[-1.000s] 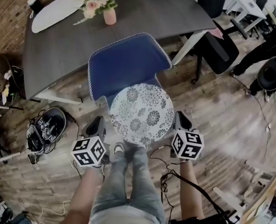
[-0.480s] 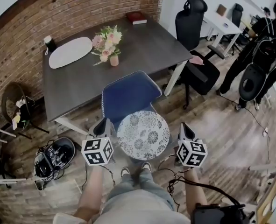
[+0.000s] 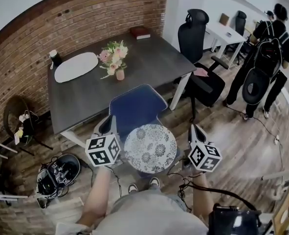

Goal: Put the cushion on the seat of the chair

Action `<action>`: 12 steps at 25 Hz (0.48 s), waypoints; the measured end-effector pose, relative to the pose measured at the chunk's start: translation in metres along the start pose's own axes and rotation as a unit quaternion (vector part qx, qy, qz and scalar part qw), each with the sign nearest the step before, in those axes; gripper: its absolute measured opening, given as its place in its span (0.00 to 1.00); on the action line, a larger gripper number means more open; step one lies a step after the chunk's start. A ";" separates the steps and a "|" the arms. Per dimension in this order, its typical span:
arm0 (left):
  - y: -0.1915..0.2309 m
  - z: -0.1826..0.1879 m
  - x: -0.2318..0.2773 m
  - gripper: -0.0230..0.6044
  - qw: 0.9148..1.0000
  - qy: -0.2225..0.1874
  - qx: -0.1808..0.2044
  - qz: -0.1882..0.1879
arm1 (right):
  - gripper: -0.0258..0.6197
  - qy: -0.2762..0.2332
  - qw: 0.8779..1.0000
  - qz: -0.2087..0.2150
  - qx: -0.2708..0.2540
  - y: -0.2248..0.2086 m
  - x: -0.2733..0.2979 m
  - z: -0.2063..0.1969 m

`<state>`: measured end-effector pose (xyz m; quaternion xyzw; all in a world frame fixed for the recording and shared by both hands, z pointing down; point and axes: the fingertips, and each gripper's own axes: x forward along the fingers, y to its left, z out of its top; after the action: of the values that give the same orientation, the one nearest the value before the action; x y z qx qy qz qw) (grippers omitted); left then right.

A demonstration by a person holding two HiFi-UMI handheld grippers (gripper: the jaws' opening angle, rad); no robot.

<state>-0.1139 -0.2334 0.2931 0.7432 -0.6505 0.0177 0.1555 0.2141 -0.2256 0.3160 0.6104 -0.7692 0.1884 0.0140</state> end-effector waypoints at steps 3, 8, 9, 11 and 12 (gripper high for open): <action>0.004 -0.003 -0.001 0.04 1.000 0.004 -0.012 0.004 | 0.04 0.001 1.000 0.005 0.018 0.001 0.001 -0.001; 0.007 -0.005 0.001 0.04 1.000 0.009 -0.016 0.009 | 0.04 -0.003 1.000 -0.027 -0.017 -0.001 0.001 0.003; 0.007 -0.006 0.001 0.04 1.000 0.010 -0.017 0.010 | 0.04 -0.004 0.999 -0.032 -0.022 -0.001 0.000 0.005; 0.007 -0.006 0.002 0.04 1.000 0.011 -0.017 0.011 | 0.04 -0.005 0.999 -0.036 -0.024 -0.001 0.001 0.007; 0.007 -0.006 0.002 0.04 1.000 0.012 -0.017 0.012 | 0.04 -0.004 0.999 -0.037 -0.024 -0.001 0.002 0.008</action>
<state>-0.1188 -0.2347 0.3012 0.7327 -0.6574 0.0177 0.1754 0.2165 -0.2300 0.3098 0.6387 -0.7505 0.1668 0.0319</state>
